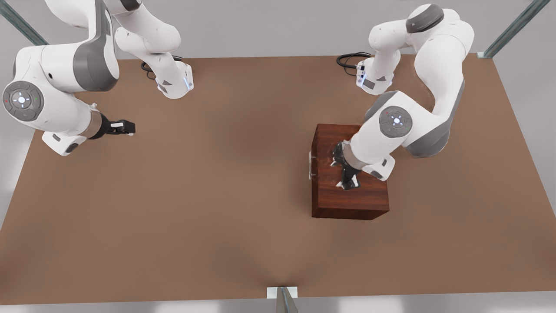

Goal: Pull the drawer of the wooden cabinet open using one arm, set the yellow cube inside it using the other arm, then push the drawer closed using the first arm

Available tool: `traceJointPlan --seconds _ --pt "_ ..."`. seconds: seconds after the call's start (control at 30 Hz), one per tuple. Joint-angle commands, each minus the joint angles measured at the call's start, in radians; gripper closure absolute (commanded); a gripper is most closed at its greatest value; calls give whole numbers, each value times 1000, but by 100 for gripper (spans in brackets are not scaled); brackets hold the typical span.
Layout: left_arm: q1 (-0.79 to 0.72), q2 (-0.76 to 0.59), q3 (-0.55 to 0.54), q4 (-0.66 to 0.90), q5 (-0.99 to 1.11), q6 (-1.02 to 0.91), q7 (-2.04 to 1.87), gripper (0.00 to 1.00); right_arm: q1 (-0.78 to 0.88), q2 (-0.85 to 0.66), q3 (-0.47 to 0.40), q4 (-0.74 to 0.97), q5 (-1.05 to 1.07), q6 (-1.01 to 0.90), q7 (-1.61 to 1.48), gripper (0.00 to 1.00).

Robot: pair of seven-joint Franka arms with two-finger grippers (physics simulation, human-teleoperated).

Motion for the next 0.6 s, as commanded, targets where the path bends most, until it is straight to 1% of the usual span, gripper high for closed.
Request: traceJointPlan --seconds 0.0,0.03,0.1,0.13,0.17,0.2,0.4,0.57 --pt "-158 -299 566 -148 -315 -291 2606 0 0 -7 0 1 -11 0 12 0" --pt "-268 -352 754 -172 -450 -329 2596 0 0 -8 0 1 -11 0 16 0" --pt "-272 -348 723 -75 -450 -379 2588 0 0 -10 0 1 -11 0 17 0" --pt "-274 -340 720 -52 -449 -389 2492 0 0 -10 0 1 -11 -2 16 0" --pt "-275 -340 696 -52 -449 -386 2243 0 -1 -10 0 1 -11 -2 16 0" --pt "-274 -339 685 -52 -446 -382 2197 0 -1 -10 0 1 -11 -2 16 0" --pt "-268 -311 671 -58 -435 -384 2218 0 -1 -13 -6 1 -10 0 14 0" --pt "-272 -297 671 -64 -441 -436 2221 0 -1 -16 -7 -1 -11 3 14 0"
